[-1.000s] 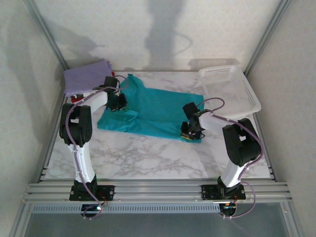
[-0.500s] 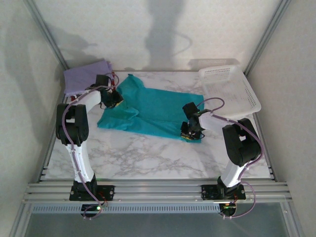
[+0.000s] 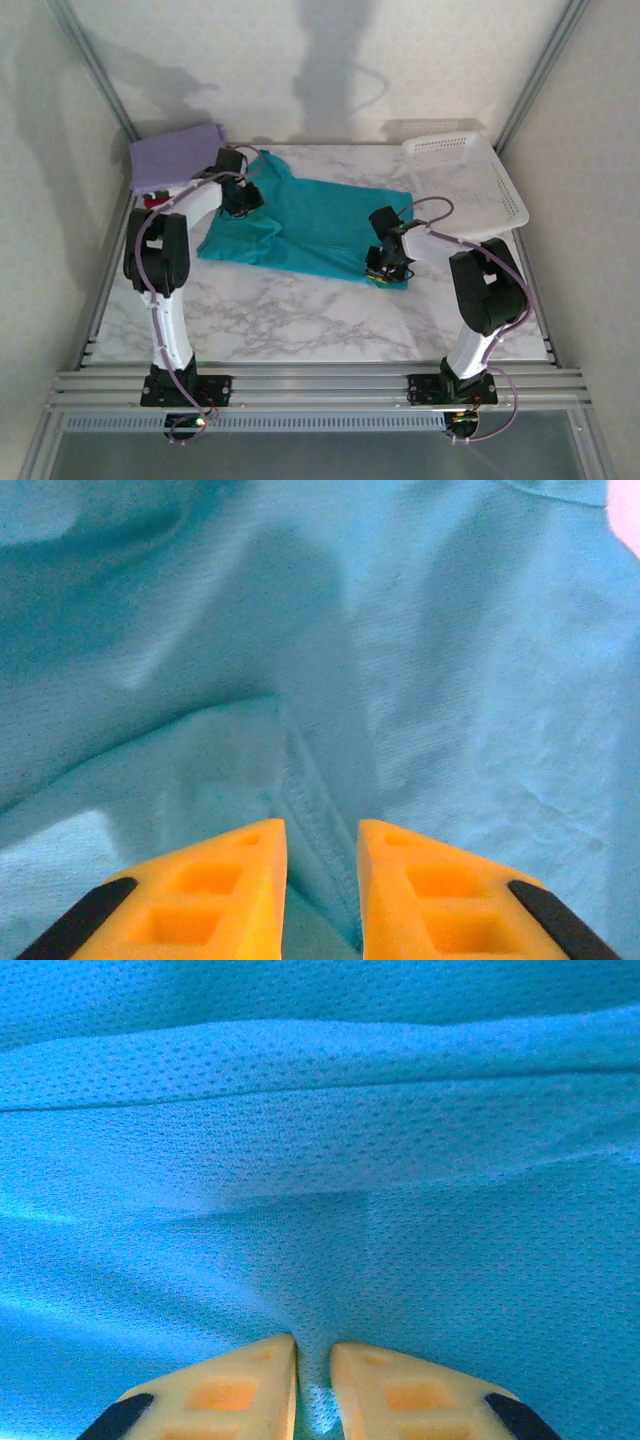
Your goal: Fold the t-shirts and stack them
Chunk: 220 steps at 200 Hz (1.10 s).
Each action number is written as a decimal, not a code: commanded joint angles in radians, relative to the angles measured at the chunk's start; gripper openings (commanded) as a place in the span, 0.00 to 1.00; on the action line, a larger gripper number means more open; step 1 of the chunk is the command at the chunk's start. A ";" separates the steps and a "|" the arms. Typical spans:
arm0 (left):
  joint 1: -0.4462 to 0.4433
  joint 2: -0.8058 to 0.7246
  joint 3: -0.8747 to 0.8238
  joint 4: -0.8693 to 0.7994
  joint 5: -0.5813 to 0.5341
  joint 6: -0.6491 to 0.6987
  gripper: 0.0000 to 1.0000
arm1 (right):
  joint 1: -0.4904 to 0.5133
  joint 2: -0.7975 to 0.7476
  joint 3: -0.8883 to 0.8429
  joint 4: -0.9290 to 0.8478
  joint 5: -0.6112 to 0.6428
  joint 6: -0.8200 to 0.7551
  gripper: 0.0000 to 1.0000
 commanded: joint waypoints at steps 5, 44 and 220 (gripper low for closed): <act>-0.047 0.061 0.103 -0.127 -0.219 0.089 0.28 | 0.007 0.087 -0.075 -0.105 0.086 -0.003 0.21; -0.099 0.106 0.142 -0.180 -0.370 0.134 0.29 | 0.008 0.093 -0.070 -0.101 0.078 -0.003 0.21; -0.131 0.182 0.204 -0.204 -0.446 0.168 0.26 | 0.007 0.093 -0.090 -0.090 0.061 -0.001 0.20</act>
